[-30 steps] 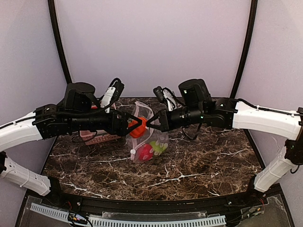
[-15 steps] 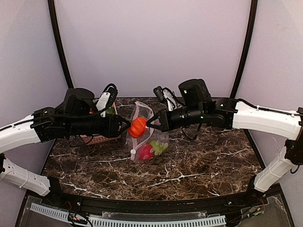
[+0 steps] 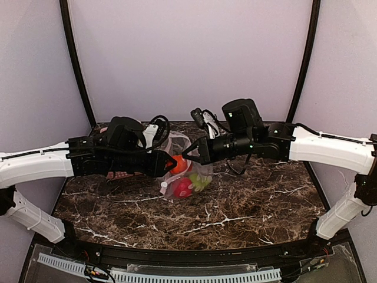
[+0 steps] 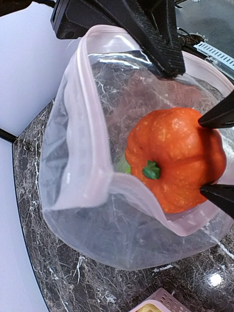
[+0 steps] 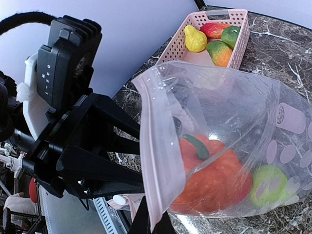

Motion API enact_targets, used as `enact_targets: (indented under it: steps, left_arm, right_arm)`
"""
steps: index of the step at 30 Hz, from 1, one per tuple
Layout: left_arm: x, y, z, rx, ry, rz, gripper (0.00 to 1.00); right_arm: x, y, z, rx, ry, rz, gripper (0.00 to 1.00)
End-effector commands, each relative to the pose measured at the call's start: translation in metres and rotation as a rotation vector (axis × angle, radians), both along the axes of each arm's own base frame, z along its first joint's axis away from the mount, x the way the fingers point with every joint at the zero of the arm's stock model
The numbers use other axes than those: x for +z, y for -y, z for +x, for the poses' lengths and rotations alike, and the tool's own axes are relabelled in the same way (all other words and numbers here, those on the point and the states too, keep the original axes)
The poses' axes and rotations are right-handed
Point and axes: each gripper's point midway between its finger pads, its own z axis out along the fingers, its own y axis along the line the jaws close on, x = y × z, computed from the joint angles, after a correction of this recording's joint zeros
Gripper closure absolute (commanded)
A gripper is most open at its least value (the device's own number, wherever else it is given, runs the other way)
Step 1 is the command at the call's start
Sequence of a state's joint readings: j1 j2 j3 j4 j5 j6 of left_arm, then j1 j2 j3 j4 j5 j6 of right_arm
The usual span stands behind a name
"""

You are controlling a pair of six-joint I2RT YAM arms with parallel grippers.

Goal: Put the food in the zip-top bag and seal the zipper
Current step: Place the fake vegetable in the zipper food storage bag.

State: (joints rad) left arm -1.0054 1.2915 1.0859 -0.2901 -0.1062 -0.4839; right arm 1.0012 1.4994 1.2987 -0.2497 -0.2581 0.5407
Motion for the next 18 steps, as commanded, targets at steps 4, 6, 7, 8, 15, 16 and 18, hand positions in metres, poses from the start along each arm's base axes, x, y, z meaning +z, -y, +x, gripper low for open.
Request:
enact_targets:
  steps: [4,6,7,8,15,16,18]
  left_arm:
    - [0.001,0.01,0.009,-0.003,0.009,-0.018,0.62]
    - [-0.002,0.009,0.01,0.003,0.006,-0.009,0.62]
    - [-0.003,0.008,0.011,0.007,0.008,-0.003,0.62]
    - [-0.004,0.007,0.011,0.01,0.007,0.004,0.62]
    - [-0.009,0.002,0.016,0.03,0.005,0.033,0.61]
    - [-0.009,0.002,0.016,0.03,0.005,0.032,0.61]
    - [-0.005,0.002,0.016,0.026,0.011,0.027,0.61]
  right_arm:
    - [0.008,0.004,-0.002,-0.003,0.018,0.027,1.0]
    - [0.009,0.003,-0.002,-0.003,0.018,0.028,1.0]
    - [0.009,0.003,-0.002,-0.003,0.017,0.028,1.0]
    - [0.009,0.003,-0.001,-0.003,0.017,0.028,1.0]
    - [0.008,0.002,-0.002,-0.003,0.016,0.03,1.0]
    - [0.009,0.002,-0.001,-0.004,0.017,0.03,1.0]
    - [0.008,0.003,-0.002,-0.005,0.016,0.028,1.0]
